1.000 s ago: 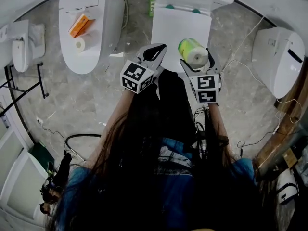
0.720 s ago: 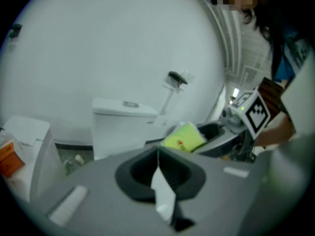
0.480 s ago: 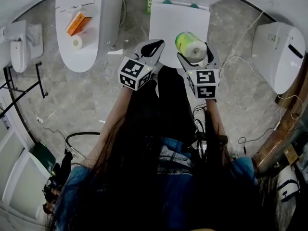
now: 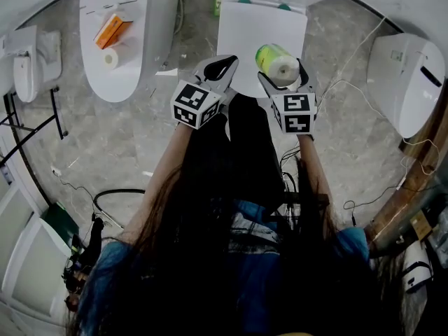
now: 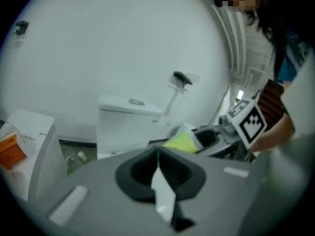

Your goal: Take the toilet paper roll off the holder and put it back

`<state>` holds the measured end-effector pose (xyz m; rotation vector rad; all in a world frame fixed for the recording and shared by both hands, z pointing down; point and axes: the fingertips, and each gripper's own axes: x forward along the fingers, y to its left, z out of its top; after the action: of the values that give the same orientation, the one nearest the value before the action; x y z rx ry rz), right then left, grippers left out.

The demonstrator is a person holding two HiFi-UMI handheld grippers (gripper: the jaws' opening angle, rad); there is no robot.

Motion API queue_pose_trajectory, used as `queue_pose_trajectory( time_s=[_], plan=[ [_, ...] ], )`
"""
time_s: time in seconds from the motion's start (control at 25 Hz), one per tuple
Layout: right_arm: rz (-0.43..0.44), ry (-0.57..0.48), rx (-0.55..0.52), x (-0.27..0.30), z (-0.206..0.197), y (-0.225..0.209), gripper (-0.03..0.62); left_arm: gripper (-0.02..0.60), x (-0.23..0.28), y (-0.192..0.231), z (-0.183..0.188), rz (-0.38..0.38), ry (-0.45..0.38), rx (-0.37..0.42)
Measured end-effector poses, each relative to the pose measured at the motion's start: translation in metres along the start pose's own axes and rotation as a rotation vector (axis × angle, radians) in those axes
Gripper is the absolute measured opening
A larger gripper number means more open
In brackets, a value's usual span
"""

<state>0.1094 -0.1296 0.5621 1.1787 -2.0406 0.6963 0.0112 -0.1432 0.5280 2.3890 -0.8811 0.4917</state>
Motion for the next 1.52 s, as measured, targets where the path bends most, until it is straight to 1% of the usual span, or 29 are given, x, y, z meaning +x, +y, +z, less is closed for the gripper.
queue_pose_trajectory(
  time_s=[0.08, 0.24, 0.32, 0.4, 0.52, 0.72, 0.92, 1.12, 1.36, 1.52],
  plan=[
    [0.01, 0.023, -0.037, 0.019, -0.01, -0.003, 0.453, -0.008, 0.002, 0.0, -0.005, -0.004, 0.01, 0.005],
    [0.035, 0.095, -0.217, 0.066, -0.029, -0.01, 0.453, -0.006, 0.009, 0.003, -0.016, -0.014, 0.034, 0.02],
    [0.052, 0.132, -0.287, 0.091, -0.038, -0.014, 0.453, -0.008, 0.013, 0.008, -0.022, -0.011, 0.042, 0.015],
    [0.066, 0.17, -0.331, 0.116, -0.047, -0.018, 0.453, -0.008, 0.016, 0.011, -0.028, -0.006, 0.047, 0.007],
    [0.064, 0.218, -0.37, 0.151, -0.057, -0.025, 0.453, -0.008, 0.02, 0.016, -0.035, -0.003, 0.055, -0.002],
    [0.058, 0.268, -0.367, 0.195, -0.071, -0.032, 0.453, -0.006, 0.027, 0.024, -0.048, 0.01, 0.076, -0.012],
    [0.029, 0.307, -0.348, 0.223, -0.083, -0.041, 0.453, -0.008, 0.029, 0.032, -0.052, 0.026, 0.077, -0.022],
    [0.018, 0.34, -0.347, 0.237, -0.099, -0.045, 0.453, -0.007, 0.029, 0.039, -0.057, 0.045, 0.08, -0.034],
    [0.029, 0.307, -0.332, 0.242, -0.101, -0.045, 0.453, -0.007, 0.028, 0.042, -0.068, 0.055, 0.087, -0.049],
    [0.005, 0.376, -0.342, 0.242, -0.103, -0.047, 0.454, -0.007, 0.027, 0.036, -0.069, 0.053, 0.088, -0.05]
  ],
)
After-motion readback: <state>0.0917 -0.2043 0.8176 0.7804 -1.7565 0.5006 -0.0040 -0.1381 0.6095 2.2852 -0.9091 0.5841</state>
